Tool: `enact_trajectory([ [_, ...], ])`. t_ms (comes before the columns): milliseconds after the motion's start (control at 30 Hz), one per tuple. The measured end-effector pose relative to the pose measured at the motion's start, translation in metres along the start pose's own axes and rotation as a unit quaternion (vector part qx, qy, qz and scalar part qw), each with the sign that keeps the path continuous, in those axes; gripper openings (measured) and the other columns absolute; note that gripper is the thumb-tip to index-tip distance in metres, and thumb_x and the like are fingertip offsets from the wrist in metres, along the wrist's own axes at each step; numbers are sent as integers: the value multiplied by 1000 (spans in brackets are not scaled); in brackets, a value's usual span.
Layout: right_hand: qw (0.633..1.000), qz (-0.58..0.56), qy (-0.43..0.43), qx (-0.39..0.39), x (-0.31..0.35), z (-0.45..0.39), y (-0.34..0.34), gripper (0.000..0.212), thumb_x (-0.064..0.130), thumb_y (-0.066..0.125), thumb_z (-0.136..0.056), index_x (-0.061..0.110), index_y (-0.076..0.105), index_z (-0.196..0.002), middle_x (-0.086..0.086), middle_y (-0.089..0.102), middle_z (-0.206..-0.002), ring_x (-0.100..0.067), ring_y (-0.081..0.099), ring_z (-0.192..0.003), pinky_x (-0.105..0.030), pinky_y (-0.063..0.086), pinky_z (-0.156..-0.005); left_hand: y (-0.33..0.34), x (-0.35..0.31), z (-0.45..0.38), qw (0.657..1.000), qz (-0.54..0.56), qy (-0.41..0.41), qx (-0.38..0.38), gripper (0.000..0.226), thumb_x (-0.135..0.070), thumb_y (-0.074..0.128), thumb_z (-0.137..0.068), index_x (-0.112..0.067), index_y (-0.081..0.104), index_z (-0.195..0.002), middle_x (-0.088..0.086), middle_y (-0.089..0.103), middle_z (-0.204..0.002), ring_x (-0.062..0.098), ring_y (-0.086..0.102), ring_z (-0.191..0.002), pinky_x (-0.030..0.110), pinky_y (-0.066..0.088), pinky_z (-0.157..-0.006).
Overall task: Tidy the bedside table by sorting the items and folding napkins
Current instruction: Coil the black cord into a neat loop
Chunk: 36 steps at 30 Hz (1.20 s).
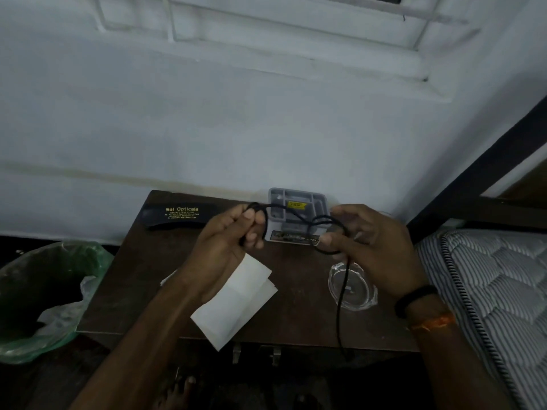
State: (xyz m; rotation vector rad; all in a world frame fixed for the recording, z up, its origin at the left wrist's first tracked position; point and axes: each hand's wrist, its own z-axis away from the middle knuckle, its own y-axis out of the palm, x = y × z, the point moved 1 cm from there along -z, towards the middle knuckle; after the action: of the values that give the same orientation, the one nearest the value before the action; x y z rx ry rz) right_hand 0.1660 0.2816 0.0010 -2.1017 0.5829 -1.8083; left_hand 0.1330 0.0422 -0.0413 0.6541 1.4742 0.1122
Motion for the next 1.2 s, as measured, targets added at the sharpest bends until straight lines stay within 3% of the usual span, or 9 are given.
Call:
enact_trajectory([
  [100, 992, -112, 62, 4, -7, -2, -3, 27, 21, 82, -75, 13, 72, -99, -15, 75, -77, -28, 73, -61, -31, 57, -52, -6, -2, -2, 1000, 1, 4, -28, 19, -21, 52, -92, -12, 68, -85, -1, 45, -63, 9, 44, -60, 25, 45, -64],
  [233, 961, -234, 125, 83, -14, -1, -5, 33, 20, 78, -76, 14, 72, -108, -22, 72, -87, -19, 65, -58, -27, 52, -51, -12, -5, -3, 999, 8, 13, -36, 18, -20, 52, -91, -10, 65, -85, -1, 45, -62, 10, 43, -60, 24, 46, -62],
  [333, 966, -198, 112, 125, -18, 0, -14, 26, 13, 70, -84, 12, 74, -109, -16, 74, -87, -12, 59, -59, -20, 51, -52, -17, -9, -4, 999, 22, 22, -41, 15, -17, 49, -92, -7, 59, -87, -4, 47, -62, 12, 38, -62, 24, 46, -60],
  [467, 993, -89, 63, 37, -19, -3, -21, 20, 5, 59, -94, 16, 76, -97, -1, 69, -71, -5, 52, -53, -14, 40, -44, -24, -16, -3, 997, 65, 34, -9, 16, -15, 44, -94, -8, 57, -86, -5, 49, -64, 10, 38, -60, 24, 46, -62],
  [567, 997, -26, 47, 47, -18, -4, -24, 23, 4, 52, -98, 13, 73, -95, 4, 60, -62, 1, 46, -48, -10, 35, -45, -29, -20, -2, 994, 101, 37, -14, 22, -13, 39, -98, -10, 57, -85, -2, 42, -63, 10, 40, -60, 25, 45, -64],
  [733, 968, -180, 91, 147, -17, 2, -33, 20, 18, 55, -93, 7, 71, -92, 4, 49, -59, -8, 32, -52, -22, 22, -48, -35, -22, -6, 989, 111, 37, -93, 27, -13, 35, -103, -10, 56, -85, -3, 42, -61, 11, 37, -59, 26, 42, -67],
  [867, 954, -264, 21, 139, -3, 6, -37, 22, 30, 71, -81, 10, 71, -89, -3, 67, -80, -11, 35, -55, -27, 27, -53, -36, -15, -8, 984, 25, 40, -169, 26, -11, 44, -101, -12, 64, -84, -5, 57, -62, 5, 50, -56, 21, 52, -61],
  [1033, 985, -76, -79, 135, 7, 6, -11, 16, 17, 62, -92, 7, 74, -89, -11, 64, -98, -20, 64, -92, -24, 52, -80, -27, 0, -5, 975, -165, 96, -113, 20, -20, 51, -100, -19, 70, -94, -6, 65, -82, 5, 56, -73, 25, 49, -73],
  [1200, 988, 4, -102, 114, 15, 9, 19, 20, 21, 56, -95, 17, 76, -93, -2, 58, -86, -12, 59, -84, -19, 44, -78, -6, 7, 3, 889, -416, 180, -61, 19, -22, 48, -101, -18, 66, -101, -4, 65, -81, 12, 63, -78, 32, 53, -70],
])
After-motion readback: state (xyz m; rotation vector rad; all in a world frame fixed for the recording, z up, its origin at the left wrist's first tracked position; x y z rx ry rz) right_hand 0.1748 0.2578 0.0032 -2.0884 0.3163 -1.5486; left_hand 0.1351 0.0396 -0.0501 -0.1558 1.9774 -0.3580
